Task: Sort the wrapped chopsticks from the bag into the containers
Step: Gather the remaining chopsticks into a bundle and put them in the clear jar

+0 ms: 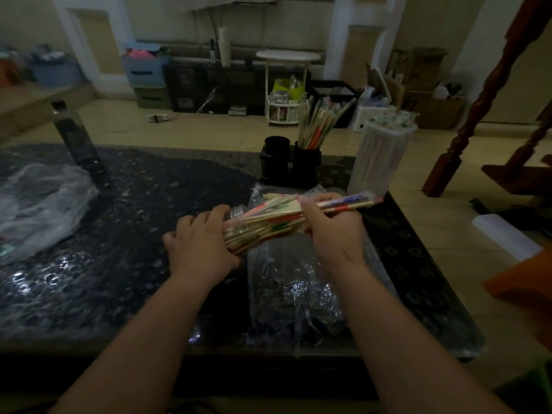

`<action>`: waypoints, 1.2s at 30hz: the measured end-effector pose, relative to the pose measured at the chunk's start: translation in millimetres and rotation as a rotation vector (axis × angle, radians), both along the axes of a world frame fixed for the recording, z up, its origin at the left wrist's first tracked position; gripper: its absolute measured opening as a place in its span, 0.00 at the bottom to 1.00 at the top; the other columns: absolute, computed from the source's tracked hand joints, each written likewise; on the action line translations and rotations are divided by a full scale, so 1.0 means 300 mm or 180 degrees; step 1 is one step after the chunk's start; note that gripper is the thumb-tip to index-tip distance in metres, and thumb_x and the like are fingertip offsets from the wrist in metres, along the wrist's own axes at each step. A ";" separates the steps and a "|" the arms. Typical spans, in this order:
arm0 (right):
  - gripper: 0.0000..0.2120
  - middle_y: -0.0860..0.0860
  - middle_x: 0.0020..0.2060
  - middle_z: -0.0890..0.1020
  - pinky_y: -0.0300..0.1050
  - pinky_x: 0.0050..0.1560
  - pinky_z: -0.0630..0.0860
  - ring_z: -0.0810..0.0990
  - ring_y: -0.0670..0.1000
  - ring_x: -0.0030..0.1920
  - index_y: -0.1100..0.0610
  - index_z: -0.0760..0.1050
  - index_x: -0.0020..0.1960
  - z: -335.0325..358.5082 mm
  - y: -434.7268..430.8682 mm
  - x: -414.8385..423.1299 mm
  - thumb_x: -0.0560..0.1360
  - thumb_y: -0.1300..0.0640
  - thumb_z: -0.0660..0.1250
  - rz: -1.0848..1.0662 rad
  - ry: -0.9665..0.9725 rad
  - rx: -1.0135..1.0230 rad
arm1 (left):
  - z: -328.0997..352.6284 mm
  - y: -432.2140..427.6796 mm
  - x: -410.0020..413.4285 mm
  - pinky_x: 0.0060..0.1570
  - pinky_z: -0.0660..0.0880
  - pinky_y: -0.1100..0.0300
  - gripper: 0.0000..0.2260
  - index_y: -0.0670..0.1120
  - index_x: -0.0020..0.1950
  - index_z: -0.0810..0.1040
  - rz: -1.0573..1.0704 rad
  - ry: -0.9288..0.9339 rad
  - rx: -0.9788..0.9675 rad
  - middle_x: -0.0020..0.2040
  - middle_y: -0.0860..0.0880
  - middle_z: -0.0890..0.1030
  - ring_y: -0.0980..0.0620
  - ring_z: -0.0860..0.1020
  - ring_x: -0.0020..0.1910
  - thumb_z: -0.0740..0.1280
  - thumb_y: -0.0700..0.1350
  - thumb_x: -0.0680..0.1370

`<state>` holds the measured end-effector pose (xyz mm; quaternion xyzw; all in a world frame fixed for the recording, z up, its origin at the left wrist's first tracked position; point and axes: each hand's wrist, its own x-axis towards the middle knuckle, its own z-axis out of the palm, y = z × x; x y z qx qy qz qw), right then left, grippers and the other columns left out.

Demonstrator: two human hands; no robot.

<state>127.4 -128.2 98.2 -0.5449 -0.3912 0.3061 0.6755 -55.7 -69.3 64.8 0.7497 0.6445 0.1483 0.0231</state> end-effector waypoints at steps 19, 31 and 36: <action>0.02 0.51 0.40 0.75 0.35 0.27 0.72 0.76 0.44 0.32 0.53 0.67 0.53 0.003 0.023 0.044 0.82 0.59 0.58 -0.0716 0.0962 0.0024 | -0.011 -0.006 0.013 0.58 0.64 0.46 0.42 0.61 0.73 0.58 -0.0170 -0.0048 0.0082 0.68 0.55 0.71 0.47 0.66 0.65 0.75 0.59 0.64; 0.26 0.49 0.71 0.70 0.54 0.70 0.69 0.69 0.51 0.70 0.49 0.64 0.76 -0.056 0.034 0.007 0.79 0.45 0.56 -0.0363 -0.0802 -0.0695 | -0.007 -0.008 0.012 0.58 0.64 0.45 0.40 0.61 0.73 0.58 -0.0149 -0.0034 0.0067 0.67 0.55 0.71 0.47 0.66 0.65 0.74 0.56 0.65; 0.25 0.47 0.79 0.57 0.48 0.78 0.48 0.50 0.46 0.79 0.54 0.58 0.79 -0.078 0.024 -0.015 0.84 0.50 0.53 0.0339 -0.1956 -0.1057 | -0.013 -0.009 0.011 0.58 0.63 0.45 0.39 0.61 0.73 0.58 -0.0174 -0.0005 0.0163 0.67 0.55 0.71 0.47 0.66 0.65 0.73 0.59 0.66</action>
